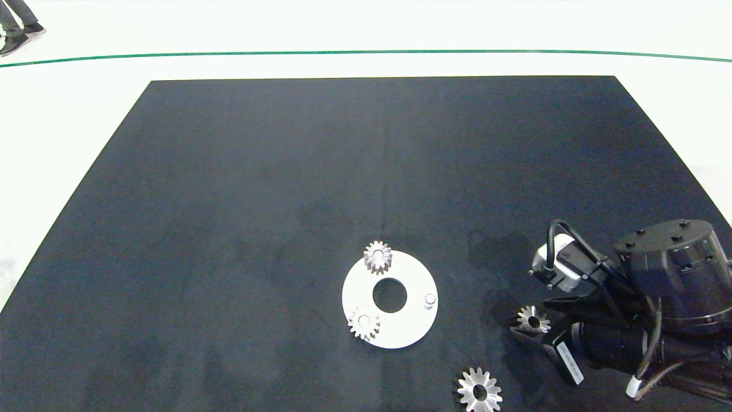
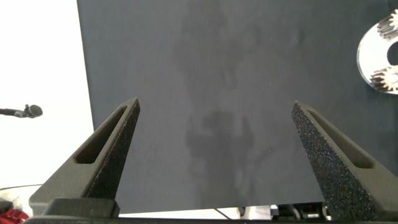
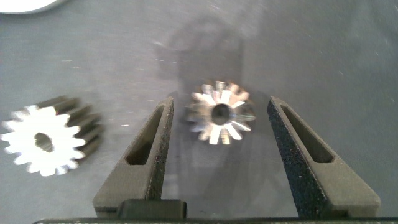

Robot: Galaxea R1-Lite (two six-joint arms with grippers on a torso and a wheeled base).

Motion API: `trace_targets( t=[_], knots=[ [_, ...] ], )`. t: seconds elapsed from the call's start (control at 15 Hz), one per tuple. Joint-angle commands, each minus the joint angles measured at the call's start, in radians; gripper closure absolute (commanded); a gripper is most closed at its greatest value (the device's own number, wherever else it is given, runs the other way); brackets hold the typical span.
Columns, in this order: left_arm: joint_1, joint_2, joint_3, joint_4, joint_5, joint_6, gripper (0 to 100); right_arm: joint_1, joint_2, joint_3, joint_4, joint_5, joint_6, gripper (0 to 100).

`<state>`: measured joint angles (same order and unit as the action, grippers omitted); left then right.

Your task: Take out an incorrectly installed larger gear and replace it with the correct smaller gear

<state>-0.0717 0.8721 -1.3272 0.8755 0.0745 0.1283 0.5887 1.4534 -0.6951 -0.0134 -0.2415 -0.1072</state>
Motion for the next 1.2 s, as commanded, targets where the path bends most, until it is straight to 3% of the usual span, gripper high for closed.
trace_targets(
  t=[0.07, 0.47, 1.2],
  knots=[
    [0.0, 0.001, 0.0, 0.005, 0.001, 0.001, 0, -0.041, 0.016, 0.003, -0.002, -0.001, -0.005, 36],
    [0.0, 0.001, 0.002, 0.005, 0.001, 0.001, 0, -0.033, 0.039, 0.023, -0.003, 0.007, 0.001, 36],
    [0.0, -0.001, 0.0, 0.005, 0.001, 0.001, 0, -0.006, 0.022, 0.037, -0.031, 0.013, 0.003, 57]
  ],
)
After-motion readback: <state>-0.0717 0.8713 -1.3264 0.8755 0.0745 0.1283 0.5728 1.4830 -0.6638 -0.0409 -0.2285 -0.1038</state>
